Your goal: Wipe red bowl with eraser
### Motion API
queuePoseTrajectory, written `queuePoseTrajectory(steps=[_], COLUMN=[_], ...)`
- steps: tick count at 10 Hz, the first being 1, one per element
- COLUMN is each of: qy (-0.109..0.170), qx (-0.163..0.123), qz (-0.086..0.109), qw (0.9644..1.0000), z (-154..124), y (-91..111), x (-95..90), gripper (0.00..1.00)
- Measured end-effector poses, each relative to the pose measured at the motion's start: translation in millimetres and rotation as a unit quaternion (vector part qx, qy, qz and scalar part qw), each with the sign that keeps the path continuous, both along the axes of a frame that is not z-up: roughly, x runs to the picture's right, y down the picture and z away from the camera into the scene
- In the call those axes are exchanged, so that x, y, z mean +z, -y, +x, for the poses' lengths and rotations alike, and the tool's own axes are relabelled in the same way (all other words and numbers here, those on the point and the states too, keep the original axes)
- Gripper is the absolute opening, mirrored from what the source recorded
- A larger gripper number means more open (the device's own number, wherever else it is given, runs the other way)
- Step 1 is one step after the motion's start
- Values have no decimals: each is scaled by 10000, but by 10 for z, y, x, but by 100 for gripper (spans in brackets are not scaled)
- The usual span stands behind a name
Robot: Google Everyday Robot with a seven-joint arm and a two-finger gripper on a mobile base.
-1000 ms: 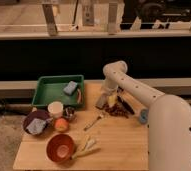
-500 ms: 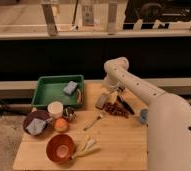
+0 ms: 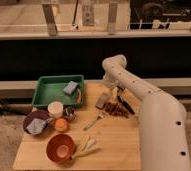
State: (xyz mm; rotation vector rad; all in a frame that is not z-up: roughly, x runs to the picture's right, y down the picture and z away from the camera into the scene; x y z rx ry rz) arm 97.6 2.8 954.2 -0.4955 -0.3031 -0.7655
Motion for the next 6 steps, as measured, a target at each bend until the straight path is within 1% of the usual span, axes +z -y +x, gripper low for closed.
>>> queuePoseTrajectory(steps=[1, 2, 3, 4, 6], qy=[226, 518, 790, 935, 1005], qx=[-222, -531, -873, -1048, -1235], qz=[56, 95, 103, 91, 35], qw=[9995, 9972, 9930, 9900, 9872], z=[-10, -24, -42, -58, -42], y=[-26, -77, -167, -252, -395], x=[33, 60, 96, 134, 296], gripper=[80, 80, 80, 80, 80])
